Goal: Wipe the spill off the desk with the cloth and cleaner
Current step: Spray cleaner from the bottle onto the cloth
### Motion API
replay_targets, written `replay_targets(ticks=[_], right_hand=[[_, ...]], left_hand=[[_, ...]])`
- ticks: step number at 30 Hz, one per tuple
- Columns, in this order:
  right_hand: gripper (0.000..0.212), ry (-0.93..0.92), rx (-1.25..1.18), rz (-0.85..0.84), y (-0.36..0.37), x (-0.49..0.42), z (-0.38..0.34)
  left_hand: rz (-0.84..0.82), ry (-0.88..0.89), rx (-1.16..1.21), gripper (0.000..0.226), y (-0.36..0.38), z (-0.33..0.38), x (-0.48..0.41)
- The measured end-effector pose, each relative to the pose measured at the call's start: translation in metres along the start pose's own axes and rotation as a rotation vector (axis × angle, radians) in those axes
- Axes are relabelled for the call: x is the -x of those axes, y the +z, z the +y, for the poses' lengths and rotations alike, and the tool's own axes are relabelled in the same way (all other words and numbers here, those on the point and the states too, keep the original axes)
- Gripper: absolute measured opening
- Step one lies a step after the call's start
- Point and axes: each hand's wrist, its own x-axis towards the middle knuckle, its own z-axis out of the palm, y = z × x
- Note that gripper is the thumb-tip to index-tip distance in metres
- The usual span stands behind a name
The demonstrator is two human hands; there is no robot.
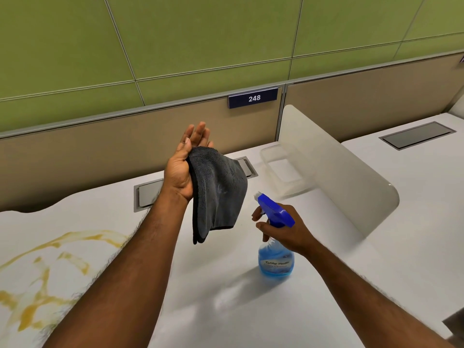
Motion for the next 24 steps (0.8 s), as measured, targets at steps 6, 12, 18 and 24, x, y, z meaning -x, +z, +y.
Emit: replay_targets(ticks=[6, 12, 18, 24], right_hand=[[0.022, 0.003, -0.044, 0.003, -0.005, -0.003, 0.005], [0.019, -0.02, -0.011, -0.029, -0.011, -0.007, 0.012], [0.032, -0.028, -0.08, 0.166, -0.035, -0.015, 0.027], [0.035, -0.054, 0.011, 0.337, -0.075, -0.04, 0.045]], left_hand=[[-0.088, -0.08, 0.05, 0.036, 0.005, -0.001, -0.004], [-0.1, -0.111, 0.03, 0.038, 0.01, -0.005, -0.011], [-0.097, -0.119, -0.001, 0.037, 0.008, -0.015, -0.018], [-0.077, -0.132, -0.007, 0.037, 0.006, -0.028, -0.021]])
